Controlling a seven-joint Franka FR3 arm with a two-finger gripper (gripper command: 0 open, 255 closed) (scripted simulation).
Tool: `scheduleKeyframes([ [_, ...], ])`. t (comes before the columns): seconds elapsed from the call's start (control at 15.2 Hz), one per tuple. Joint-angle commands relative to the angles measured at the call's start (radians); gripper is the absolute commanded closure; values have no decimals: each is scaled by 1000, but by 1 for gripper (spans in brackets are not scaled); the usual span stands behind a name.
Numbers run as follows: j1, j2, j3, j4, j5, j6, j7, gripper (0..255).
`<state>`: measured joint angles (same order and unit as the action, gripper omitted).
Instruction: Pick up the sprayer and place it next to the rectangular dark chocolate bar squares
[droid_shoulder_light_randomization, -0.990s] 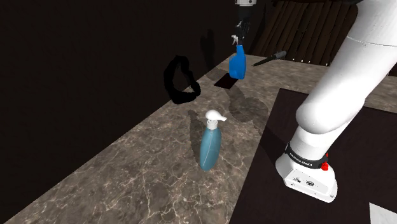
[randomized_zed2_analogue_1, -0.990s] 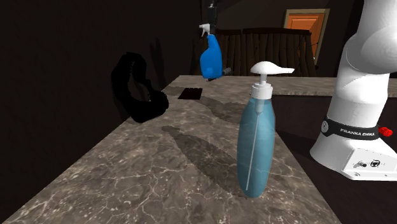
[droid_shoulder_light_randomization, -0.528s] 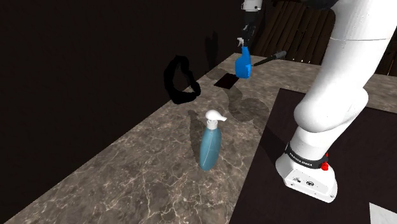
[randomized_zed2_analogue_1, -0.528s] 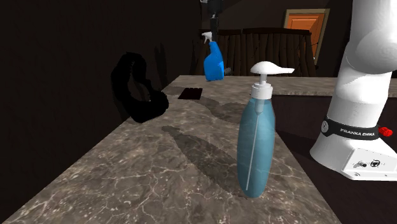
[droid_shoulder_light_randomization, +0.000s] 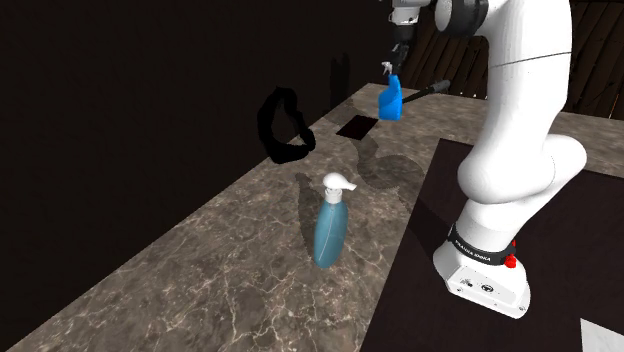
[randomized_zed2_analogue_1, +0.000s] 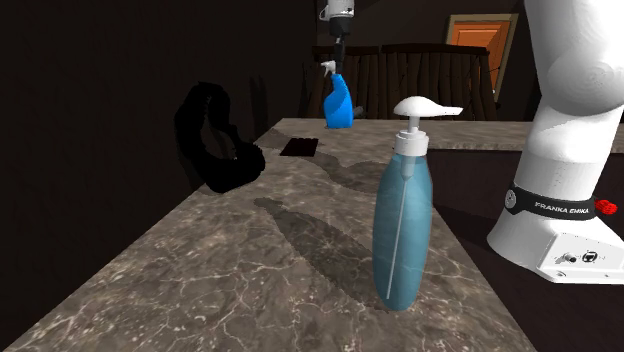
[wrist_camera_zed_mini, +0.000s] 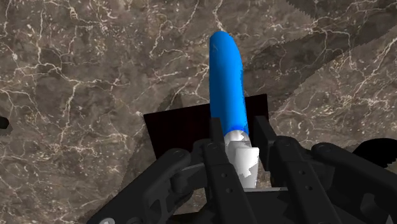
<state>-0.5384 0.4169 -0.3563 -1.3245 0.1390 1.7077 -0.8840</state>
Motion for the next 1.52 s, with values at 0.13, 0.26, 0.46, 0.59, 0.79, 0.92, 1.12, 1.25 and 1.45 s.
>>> scheduleKeyframes([
  [0.13, -33, 65, 0, 48, 21, 14, -30, 255],
  [0.26, -30, 64, 0, 19, 22, 41, -31, 255],
  [0.46, -26, 64, 1, -21, 23, 81, -33, 255],
  [0.59, -24, 66, 2, -45, 24, 107, -35, 255],
  [0.79, -22, 70, 4, -79, 26, 145, -37, 255],
  [0.92, -21, 72, 4, -90, 27, 158, -38, 255],
  [1.12, -21, 72, 5, -90, 27, 158, -38, 255],
  [1.25, -21, 72, 5, -90, 27, 158, -38, 255],
  [1.45, -21, 72, 5, -90, 27, 158, -38, 0],
])
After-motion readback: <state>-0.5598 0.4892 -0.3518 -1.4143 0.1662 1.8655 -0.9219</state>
